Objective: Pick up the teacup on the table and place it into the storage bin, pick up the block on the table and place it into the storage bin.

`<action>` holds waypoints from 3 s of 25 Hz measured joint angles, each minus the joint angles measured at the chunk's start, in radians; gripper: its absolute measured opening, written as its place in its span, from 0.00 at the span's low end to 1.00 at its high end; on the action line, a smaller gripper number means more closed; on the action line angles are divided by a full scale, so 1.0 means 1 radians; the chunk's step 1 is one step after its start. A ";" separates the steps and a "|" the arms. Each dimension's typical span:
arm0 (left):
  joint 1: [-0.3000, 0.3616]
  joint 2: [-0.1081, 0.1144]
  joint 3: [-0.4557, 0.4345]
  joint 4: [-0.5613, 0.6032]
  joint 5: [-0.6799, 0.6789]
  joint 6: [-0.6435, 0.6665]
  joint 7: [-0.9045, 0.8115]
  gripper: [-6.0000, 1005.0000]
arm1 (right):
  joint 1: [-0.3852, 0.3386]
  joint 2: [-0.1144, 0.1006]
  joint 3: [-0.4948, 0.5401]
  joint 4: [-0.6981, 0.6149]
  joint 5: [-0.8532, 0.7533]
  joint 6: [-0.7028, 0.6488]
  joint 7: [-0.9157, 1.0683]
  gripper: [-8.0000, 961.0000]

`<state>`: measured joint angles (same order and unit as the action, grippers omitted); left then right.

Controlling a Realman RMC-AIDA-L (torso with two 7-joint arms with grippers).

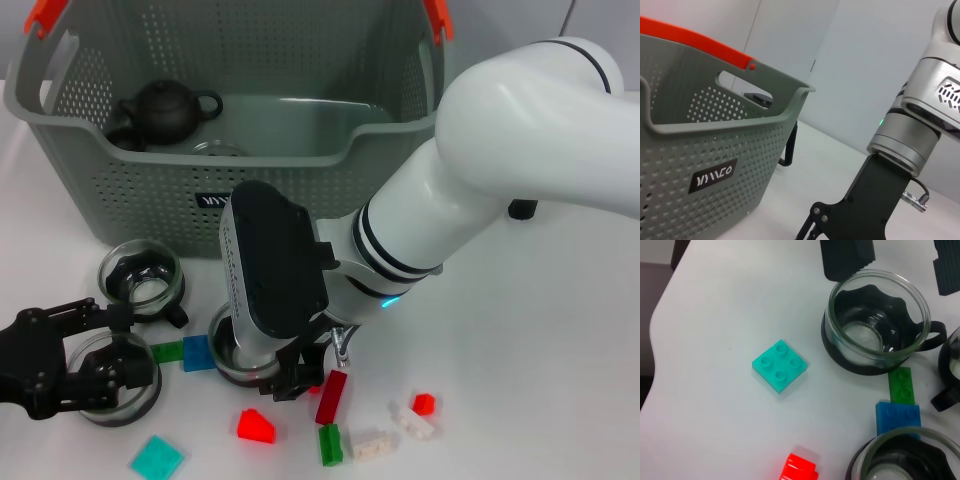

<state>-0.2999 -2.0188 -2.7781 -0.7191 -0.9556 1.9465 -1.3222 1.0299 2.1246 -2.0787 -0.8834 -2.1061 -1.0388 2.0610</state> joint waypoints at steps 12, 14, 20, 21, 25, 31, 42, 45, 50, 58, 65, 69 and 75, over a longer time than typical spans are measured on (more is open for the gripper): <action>-0.001 -0.001 0.000 0.000 0.000 0.000 0.000 0.86 | -0.002 0.000 -0.039 -0.007 0.002 0.008 -0.017 0.67; -0.001 -0.001 0.000 0.000 -0.001 0.000 0.000 0.86 | -0.002 0.000 -0.039 -0.007 0.002 0.008 -0.018 0.66; -0.002 -0.001 0.000 0.000 -0.003 0.000 0.000 0.86 | 0.001 0.000 -0.040 -0.001 0.001 0.010 -0.026 0.66; -0.002 -0.001 0.000 0.000 -0.004 0.000 0.000 0.86 | 0.001 0.000 -0.040 -0.001 0.001 0.010 -0.026 0.66; -0.002 -0.001 0.000 0.000 -0.005 -0.001 0.000 0.86 | 0.004 0.000 -0.040 0.000 -0.004 0.009 -0.026 0.58; -0.002 -0.001 -0.001 0.000 -0.006 -0.002 0.000 0.86 | 0.019 0.000 -0.040 0.007 -0.006 -0.009 -0.027 0.33; -0.002 -0.001 -0.002 0.000 -0.006 0.001 0.000 0.86 | 0.021 -0.007 -0.031 -0.016 -0.005 -0.032 -0.017 0.08; 0.000 -0.001 -0.004 0.000 -0.006 0.003 0.000 0.86 | 0.001 -0.013 -0.002 -0.067 -0.002 -0.075 -0.013 0.08; 0.006 0.001 -0.015 0.000 -0.006 0.009 -0.005 0.86 | -0.059 -0.021 0.133 -0.195 -0.006 -0.189 -0.013 0.09; 0.022 0.004 -0.017 0.000 -0.006 0.013 0.000 0.86 | -0.137 -0.025 0.419 -0.422 -0.007 -0.374 -0.003 0.10; 0.019 0.001 -0.017 -0.004 -0.006 0.025 -0.001 0.86 | -0.123 -0.026 0.658 -0.484 0.028 -0.376 0.000 0.10; 0.013 0.000 -0.015 -0.004 -0.006 0.032 -0.005 0.86 | -0.107 -0.026 0.734 -0.467 0.040 -0.307 0.003 0.11; 0.002 -0.002 -0.010 0.000 -0.006 0.036 -0.005 0.86 | -0.055 -0.028 0.777 -0.337 -0.007 -0.187 0.002 0.12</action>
<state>-0.2984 -2.0205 -2.7883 -0.7189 -0.9618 1.9825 -1.3274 0.9748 2.0968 -1.3018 -1.2202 -2.1129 -1.2258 2.0634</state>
